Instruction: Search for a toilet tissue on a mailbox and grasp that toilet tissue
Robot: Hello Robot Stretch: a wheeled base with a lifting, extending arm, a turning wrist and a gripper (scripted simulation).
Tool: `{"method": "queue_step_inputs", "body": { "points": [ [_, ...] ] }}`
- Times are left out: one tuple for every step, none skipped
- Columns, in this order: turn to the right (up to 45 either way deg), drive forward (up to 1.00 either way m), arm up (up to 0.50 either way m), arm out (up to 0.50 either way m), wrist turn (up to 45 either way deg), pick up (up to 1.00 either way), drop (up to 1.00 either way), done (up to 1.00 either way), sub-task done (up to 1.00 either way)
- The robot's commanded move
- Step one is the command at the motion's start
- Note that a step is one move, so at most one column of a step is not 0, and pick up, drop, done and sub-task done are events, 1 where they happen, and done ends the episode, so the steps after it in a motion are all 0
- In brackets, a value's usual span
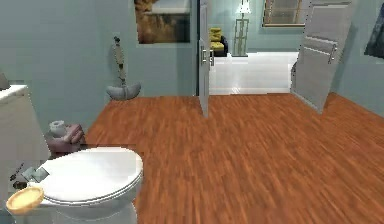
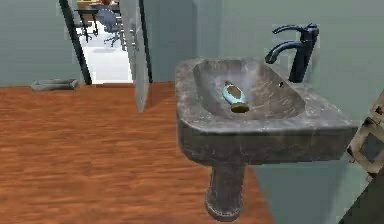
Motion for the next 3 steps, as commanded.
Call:
{"method": "queue_step_inputs", "body": {
  "points": [
    [0.0,0.70,0.00,0.00,0.0,0.00,0.00,0.00,0.00],
    [0.0,0.70,0.00,0.00,0.0,0.00,0.00,0.00,0.00],
    [-45.0,0.00,0.00,0.00,0.0,0.00,0.00,0.00,0.00]
  ]
}}
